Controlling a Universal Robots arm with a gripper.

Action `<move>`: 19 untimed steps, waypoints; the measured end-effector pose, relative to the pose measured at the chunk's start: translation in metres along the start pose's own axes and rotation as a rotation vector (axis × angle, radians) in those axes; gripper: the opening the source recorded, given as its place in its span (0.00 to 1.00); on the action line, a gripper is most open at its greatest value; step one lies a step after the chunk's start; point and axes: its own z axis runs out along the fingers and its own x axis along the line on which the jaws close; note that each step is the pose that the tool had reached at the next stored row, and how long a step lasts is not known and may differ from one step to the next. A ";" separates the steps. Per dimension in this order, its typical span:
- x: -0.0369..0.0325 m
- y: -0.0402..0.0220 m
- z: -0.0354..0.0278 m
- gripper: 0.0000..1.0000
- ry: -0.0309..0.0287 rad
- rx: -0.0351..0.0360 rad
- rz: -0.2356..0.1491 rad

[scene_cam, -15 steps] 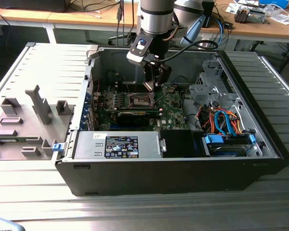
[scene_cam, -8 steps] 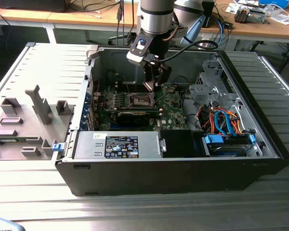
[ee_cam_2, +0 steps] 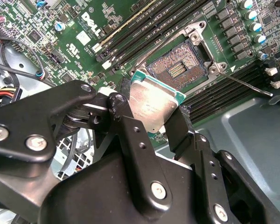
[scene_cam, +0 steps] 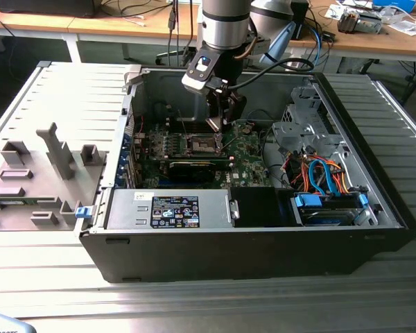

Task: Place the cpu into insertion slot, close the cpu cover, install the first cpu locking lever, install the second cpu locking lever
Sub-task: 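Place the cpu into insertion slot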

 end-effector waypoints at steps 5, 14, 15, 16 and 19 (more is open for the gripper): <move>0.0000 0.0000 0.0000 0.54 -0.0002 0.0001 0.004; 0.0000 0.0000 0.0000 0.54 -0.0004 0.0005 0.010; 0.0000 0.0000 0.0000 0.54 -0.0004 0.0005 0.011; 0.0000 0.0000 0.0000 0.54 -0.0005 0.0005 0.011; 0.0000 0.0000 0.0004 0.54 -0.0007 0.0007 0.016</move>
